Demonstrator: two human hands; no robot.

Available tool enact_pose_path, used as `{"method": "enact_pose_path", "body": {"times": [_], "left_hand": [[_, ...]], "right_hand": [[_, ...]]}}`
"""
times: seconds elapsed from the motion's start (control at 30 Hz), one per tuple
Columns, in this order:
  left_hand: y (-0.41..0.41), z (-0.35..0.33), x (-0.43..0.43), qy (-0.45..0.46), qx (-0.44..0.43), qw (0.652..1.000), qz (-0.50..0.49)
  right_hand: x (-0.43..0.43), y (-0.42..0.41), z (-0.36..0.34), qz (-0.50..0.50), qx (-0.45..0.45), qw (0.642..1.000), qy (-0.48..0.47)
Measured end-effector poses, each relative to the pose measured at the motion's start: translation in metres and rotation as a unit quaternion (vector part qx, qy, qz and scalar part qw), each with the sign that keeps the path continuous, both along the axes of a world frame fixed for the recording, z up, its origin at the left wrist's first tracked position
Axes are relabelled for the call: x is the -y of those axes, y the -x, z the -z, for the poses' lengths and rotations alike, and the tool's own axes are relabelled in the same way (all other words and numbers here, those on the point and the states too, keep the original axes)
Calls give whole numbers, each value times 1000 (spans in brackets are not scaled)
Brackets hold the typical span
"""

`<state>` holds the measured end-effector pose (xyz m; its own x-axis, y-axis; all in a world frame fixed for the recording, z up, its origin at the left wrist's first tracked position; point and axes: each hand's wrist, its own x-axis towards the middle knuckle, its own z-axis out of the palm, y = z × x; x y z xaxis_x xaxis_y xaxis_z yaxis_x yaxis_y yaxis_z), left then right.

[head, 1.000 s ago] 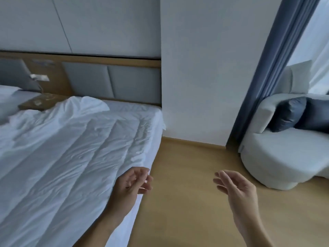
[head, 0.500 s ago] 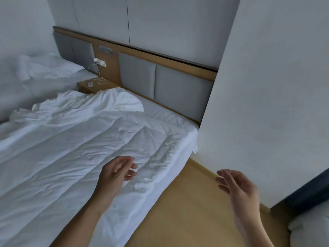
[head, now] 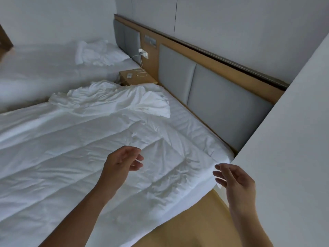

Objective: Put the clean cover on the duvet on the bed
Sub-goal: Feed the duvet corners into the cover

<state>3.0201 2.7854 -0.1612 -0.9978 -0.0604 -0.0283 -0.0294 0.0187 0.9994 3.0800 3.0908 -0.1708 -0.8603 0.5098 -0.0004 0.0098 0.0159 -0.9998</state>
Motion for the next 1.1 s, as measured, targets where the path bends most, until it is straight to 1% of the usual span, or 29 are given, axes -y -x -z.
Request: {"method": "enact_pose_path", "body": {"times": [0.1, 0.2, 0.3, 0.43, 0.57, 0.67, 0.77, 0.97, 1.03, 1.1], "left_hand": [[33, 4, -42, -9, 2, 999, -53], [62, 1, -76, -10, -1, 997, -79], [94, 6, -94, 4, 10, 992, -125], [143, 21, -98, 8, 45, 984, -172], [205, 50, -96, 9, 83, 974, -210], [249, 71, -88, 12, 127, 973, -192], [294, 88, -73, 20, 159, 968, -192], [367, 127, -60, -3, 236, 945, -225], [396, 146, -62, -11, 261, 935, -240], [429, 169, -62, -16, 271, 926, -263]], "right_hand": [[-39, 69, 3, -68, 5, 998, -5], [-63, 132, 3, -135, 17, 991, -6], [-71, 197, 5, -186, 40, 982, -9], [-59, 269, 14, -264, 45, 963, -29], [-43, 342, 36, -298, 62, 950, -66], [-30, 392, 53, -299, 82, 947, -89], [-12, 441, 68, -324, 92, 934, -121], [25, 530, 105, -397, 91, 886, -220], [44, 565, 129, -437, 82, 853, -272], [71, 605, 160, -484, 80, 808, -325]]}}
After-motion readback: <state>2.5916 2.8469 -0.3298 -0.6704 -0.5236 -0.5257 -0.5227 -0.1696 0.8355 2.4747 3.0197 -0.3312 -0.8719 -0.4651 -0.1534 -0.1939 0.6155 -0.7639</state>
